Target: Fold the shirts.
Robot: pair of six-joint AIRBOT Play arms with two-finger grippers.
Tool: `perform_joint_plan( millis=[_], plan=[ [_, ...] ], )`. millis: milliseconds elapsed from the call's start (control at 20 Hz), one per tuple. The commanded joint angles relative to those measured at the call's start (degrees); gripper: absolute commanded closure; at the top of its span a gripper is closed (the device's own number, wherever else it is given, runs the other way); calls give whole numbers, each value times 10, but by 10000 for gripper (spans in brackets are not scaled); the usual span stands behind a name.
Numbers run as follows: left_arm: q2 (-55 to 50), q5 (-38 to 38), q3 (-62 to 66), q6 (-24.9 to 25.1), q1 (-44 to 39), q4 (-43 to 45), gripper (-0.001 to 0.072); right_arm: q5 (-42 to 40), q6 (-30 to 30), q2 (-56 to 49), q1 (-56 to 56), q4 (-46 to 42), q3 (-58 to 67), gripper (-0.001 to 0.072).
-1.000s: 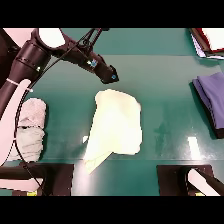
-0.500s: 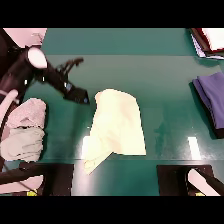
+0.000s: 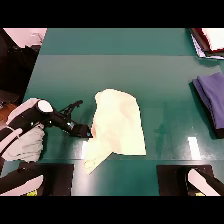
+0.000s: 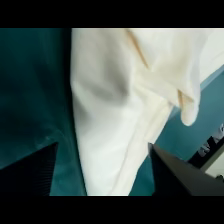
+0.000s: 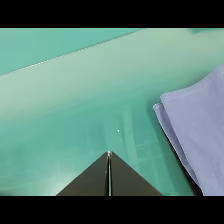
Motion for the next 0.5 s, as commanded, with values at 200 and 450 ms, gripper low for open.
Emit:
perform_joint_plan(
  millis=[200,450],
  plan=[
    [4,91,-36,-23,-87,-32,569,4,0,0,0,0,0,690],
    [18,-16,85,-77,-86,123,682,32,-1,-5,11,20,0,690]
  ],
)
